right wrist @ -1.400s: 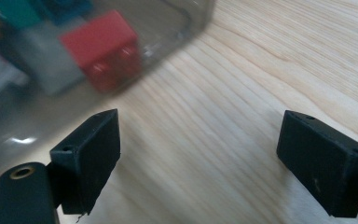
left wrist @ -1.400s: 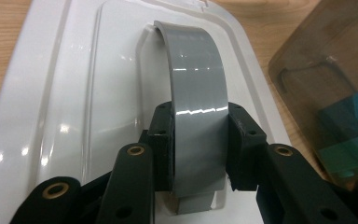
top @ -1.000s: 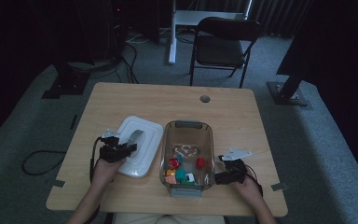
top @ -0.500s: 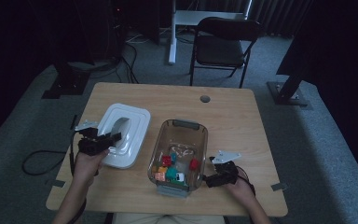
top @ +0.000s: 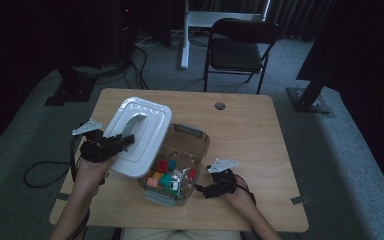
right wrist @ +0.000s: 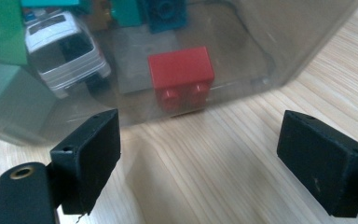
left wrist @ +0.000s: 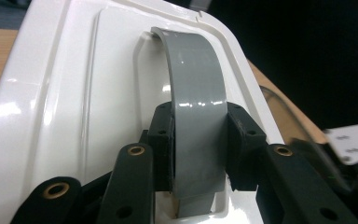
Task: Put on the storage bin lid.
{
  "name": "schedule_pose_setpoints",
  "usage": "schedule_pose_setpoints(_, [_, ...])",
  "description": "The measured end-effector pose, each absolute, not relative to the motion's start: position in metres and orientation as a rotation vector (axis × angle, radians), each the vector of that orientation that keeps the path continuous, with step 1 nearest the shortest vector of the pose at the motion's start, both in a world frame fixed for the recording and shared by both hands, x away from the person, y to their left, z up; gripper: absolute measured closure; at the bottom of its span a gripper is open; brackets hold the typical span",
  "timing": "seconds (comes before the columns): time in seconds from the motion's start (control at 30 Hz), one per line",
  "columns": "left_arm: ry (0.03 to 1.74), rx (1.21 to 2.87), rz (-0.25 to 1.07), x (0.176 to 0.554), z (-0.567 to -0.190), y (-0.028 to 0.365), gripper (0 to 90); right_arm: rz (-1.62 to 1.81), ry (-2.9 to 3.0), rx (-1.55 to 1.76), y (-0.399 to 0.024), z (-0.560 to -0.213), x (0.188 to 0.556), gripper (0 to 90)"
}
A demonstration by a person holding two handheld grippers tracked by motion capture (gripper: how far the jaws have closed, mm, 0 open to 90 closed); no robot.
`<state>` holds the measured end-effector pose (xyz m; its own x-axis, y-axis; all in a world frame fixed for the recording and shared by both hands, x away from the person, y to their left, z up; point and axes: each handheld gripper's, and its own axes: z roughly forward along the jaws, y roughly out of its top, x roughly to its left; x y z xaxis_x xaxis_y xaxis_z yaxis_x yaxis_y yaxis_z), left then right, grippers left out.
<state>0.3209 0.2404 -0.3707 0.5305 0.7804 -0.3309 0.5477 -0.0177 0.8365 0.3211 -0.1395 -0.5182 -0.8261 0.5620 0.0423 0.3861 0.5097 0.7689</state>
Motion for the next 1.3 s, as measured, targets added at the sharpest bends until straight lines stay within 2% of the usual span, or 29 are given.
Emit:
schedule_pose_setpoints(0.17, [1.115, 1.7, 0.194, 0.32, -0.372, 0.23, 68.3, 1.217, 2.542, 0.801, -0.12, -0.519, 0.326, 12.4])
schedule_pose_setpoints(0.9, [1.108, 1.819, 0.137, 0.326, -0.39, 0.214, 68.2, 1.216, 2.534, 0.736, -0.053, -0.518, 0.35, 12.3])
schedule_pose_setpoints(1.3, [1.077, 1.864, 0.095, 0.341, -0.394, 0.214, 68.1, 1.261, 2.52, 0.782, -0.067, -0.514, 0.351, 13.2])
